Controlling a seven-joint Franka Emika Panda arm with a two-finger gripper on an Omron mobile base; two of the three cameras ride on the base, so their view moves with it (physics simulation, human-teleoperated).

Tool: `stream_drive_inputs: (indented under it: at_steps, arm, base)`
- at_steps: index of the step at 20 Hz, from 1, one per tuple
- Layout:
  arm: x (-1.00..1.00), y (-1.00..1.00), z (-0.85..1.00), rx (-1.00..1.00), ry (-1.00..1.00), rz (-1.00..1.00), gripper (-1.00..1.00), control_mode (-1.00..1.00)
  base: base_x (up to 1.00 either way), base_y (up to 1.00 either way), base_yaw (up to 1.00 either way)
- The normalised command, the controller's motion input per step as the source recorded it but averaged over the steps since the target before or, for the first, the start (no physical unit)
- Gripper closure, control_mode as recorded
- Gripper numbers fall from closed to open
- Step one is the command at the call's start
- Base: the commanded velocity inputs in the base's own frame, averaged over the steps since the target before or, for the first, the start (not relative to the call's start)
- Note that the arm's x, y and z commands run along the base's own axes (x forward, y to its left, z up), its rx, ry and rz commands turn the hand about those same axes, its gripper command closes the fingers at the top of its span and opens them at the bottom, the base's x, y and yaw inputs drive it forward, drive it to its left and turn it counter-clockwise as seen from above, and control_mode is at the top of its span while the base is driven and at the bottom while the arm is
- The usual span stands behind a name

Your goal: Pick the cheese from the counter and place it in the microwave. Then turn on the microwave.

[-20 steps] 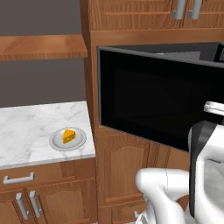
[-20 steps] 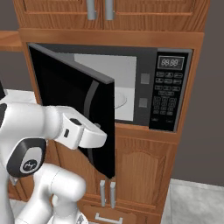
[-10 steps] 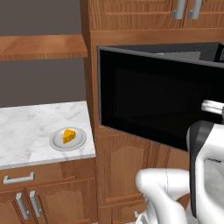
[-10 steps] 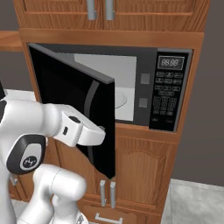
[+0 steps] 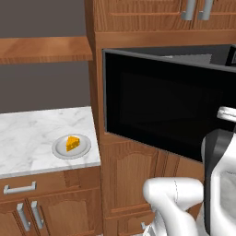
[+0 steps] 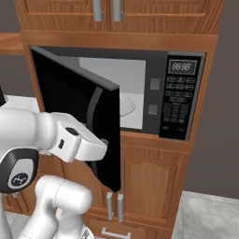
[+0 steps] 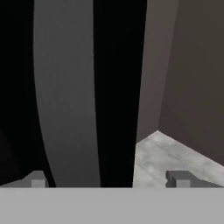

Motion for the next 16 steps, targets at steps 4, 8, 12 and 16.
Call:
stream_drive_inputs:
  at_steps: [4,8,12,16]
  arm:
    - [-0.4,0.0,0.0,-0.01,-0.08,0.0,-1.0,-1.0]
    - [-0.47,0.0,0.0,0.0,-0.05,0.0,-1.0,-1.0]
    - [-0.42,0.0,0.0,-0.02,-0.07,0.0,-1.0,-1.0]
    - [-0.27,0.04,-0.11,-0.07,-0.09,0.0,-1.0,-1.0]
  base:
    - [0.0,0.0,0.0]
    - [0.0,0.0,0.0]
    - [0.0,0.0,0.0]
    - [0.0,0.0,0.0]
